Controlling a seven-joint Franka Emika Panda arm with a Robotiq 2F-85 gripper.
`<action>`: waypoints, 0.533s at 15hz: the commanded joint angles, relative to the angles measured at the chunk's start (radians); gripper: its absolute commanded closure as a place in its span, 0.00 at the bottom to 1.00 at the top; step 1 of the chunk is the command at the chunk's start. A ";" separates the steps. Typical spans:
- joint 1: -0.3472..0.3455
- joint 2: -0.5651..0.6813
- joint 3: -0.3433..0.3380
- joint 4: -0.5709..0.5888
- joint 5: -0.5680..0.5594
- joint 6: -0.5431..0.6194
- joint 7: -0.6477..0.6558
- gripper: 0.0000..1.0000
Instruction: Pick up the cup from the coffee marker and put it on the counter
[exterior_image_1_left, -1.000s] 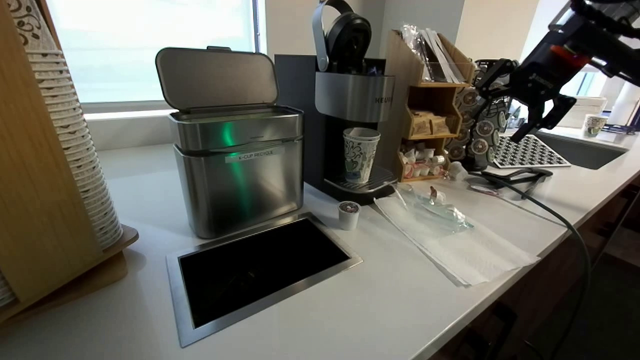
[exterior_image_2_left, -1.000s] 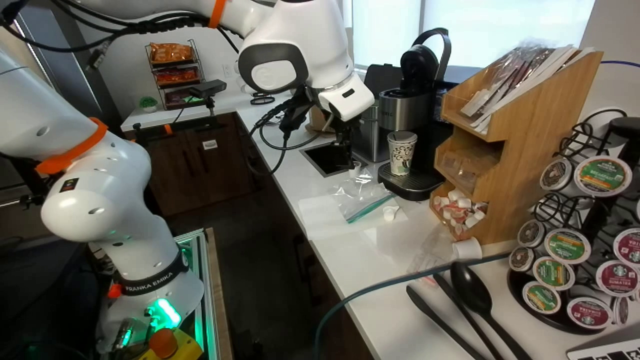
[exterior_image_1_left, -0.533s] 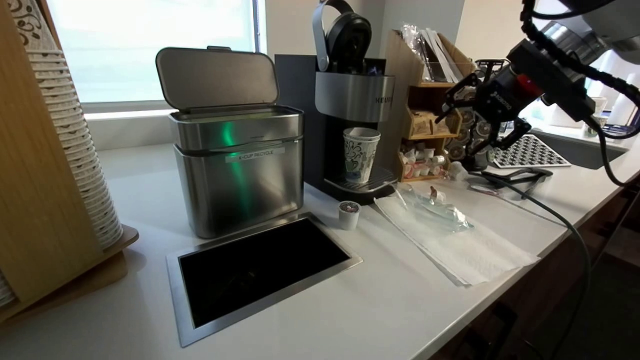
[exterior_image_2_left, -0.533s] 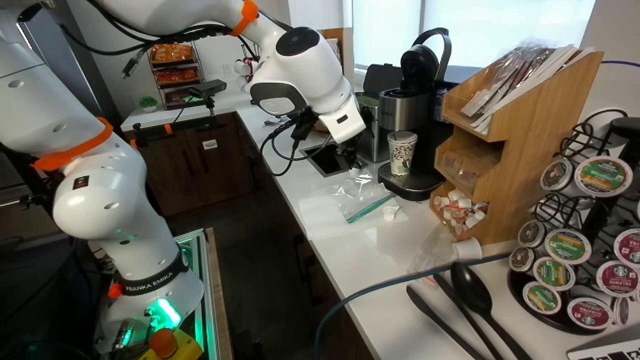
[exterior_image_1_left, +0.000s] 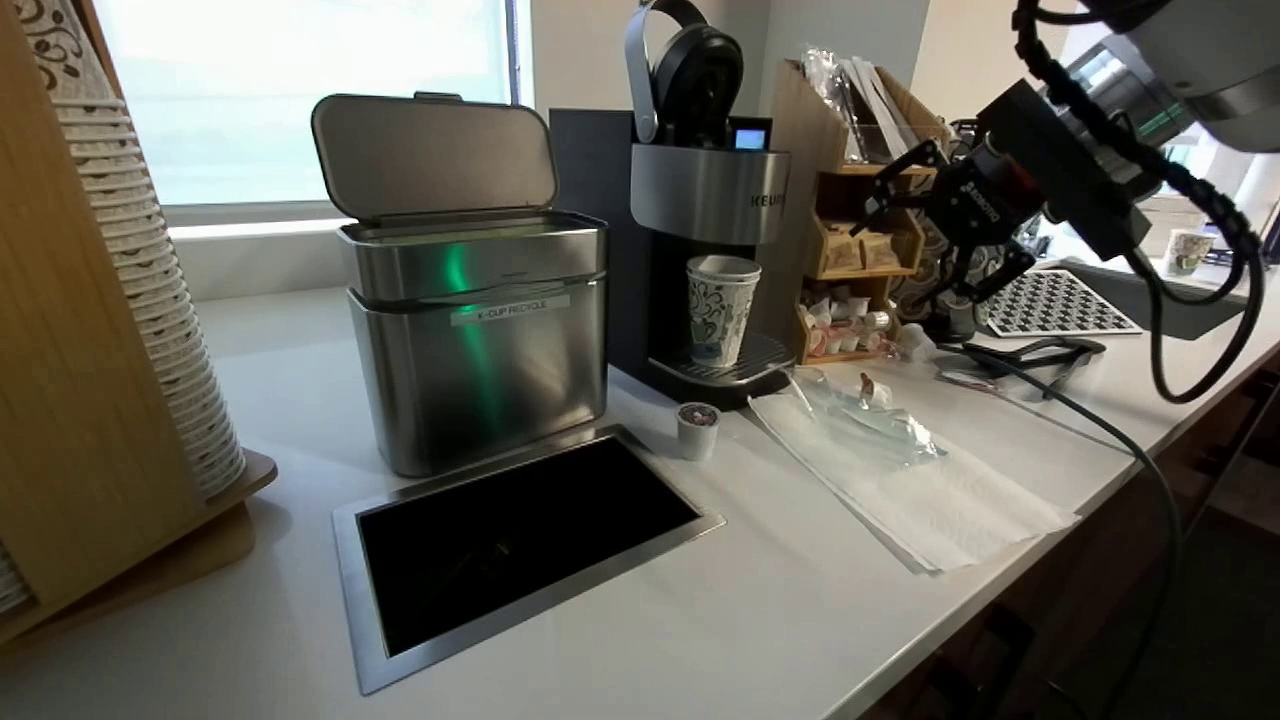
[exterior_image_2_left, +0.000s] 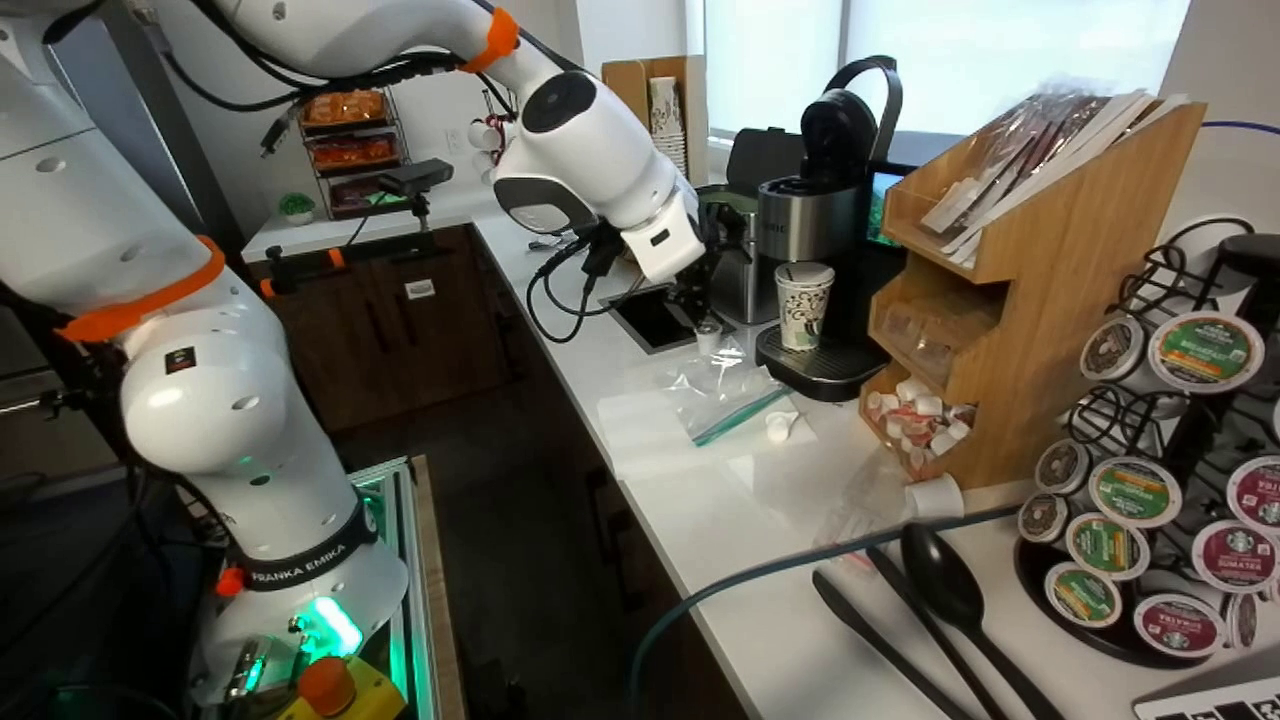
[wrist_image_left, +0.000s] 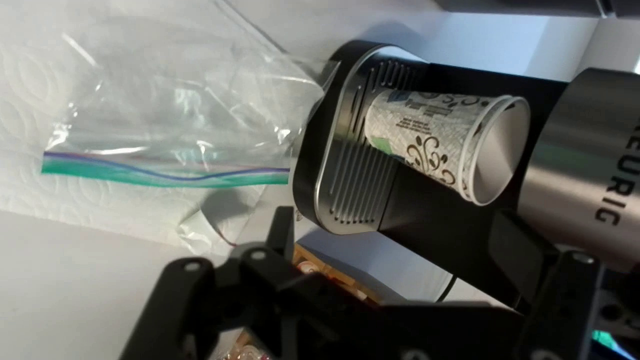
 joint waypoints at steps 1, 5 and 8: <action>0.161 -0.004 0.064 -0.036 0.239 0.276 -0.029 0.00; 0.297 0.051 0.091 -0.022 0.173 0.569 0.172 0.00; 0.346 0.147 0.049 -0.028 0.004 0.613 0.399 0.00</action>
